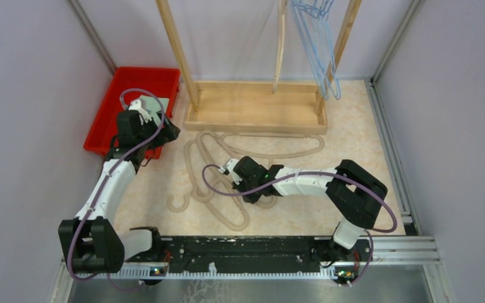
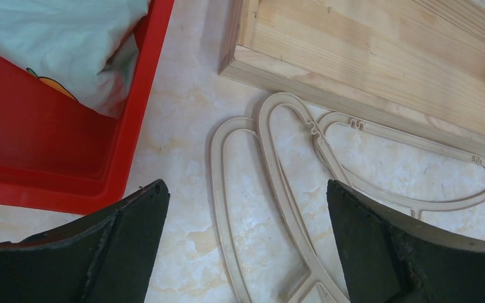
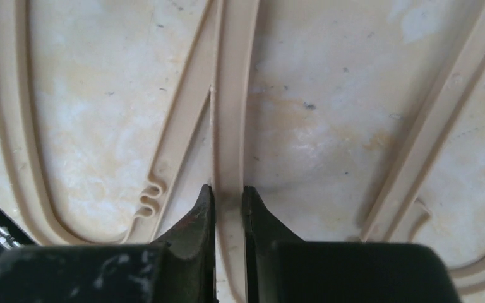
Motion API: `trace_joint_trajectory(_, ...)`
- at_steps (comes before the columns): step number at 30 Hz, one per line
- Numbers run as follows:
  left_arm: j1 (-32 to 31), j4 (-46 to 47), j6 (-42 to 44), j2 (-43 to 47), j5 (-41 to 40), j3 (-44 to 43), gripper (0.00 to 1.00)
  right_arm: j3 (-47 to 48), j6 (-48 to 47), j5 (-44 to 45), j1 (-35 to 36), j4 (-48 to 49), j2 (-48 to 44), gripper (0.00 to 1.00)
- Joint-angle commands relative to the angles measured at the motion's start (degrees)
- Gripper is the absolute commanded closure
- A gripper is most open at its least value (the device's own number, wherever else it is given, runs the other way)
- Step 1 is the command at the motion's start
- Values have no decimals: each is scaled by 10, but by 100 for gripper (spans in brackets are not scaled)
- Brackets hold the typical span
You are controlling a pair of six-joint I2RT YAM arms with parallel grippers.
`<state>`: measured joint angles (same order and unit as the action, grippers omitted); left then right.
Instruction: Organize the hangers
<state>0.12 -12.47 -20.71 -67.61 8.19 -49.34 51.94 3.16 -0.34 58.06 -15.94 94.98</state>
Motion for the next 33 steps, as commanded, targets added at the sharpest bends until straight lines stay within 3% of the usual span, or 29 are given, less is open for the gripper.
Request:
trace_joint_trajectory(1,3,9,7,7,3,-1,0,17,-7,-34,5,-30,25,100)
trace_joint_trajectory(5,3,3,10,-1,0,-9,0,49,-4,-74,-12,-64,-13,100)
trace_joint_trajectory(15,3,11,18,-19,6,-22,0,238,6,-183,-99,-220,-97,100)
trace_joint_trajectory(33,3,12,28,-16,-18,-43,0,441,-4,-154,-120,-372,-131,100)
